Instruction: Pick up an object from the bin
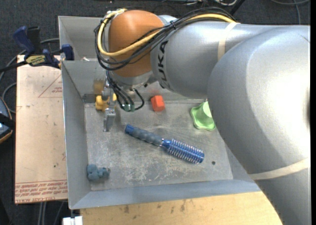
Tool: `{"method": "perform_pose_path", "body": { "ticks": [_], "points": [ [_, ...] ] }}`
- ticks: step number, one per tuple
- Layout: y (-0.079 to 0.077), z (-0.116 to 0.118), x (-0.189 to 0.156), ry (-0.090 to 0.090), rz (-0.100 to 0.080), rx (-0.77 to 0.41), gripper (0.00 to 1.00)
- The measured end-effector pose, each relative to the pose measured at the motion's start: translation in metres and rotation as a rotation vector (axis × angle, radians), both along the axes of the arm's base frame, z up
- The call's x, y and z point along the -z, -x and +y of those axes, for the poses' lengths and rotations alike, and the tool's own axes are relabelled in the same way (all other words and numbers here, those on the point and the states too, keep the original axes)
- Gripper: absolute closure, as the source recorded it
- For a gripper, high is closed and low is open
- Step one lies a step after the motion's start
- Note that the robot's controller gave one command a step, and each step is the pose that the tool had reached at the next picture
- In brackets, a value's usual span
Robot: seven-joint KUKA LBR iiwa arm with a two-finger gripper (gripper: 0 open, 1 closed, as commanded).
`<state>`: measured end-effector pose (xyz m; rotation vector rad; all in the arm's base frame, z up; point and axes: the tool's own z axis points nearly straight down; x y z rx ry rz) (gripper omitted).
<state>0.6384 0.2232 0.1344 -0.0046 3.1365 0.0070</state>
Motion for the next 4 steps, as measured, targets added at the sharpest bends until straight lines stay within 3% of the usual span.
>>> {"method": "perform_pose_path", "body": {
  "ticks": [1,2,3,4],
  "points": [
    [-0.006,-0.012,0.005,-0.005,-0.021,-0.023,0.0],
    [-0.01,-0.096,0.013,0.007,0.0,0.059,0.0],
    [0.026,-0.2,0.058,-0.002,-0.002,0.035,0.0],
    [0.025,-0.198,0.056,0.001,-0.003,0.027,1.0]
  ]
}}
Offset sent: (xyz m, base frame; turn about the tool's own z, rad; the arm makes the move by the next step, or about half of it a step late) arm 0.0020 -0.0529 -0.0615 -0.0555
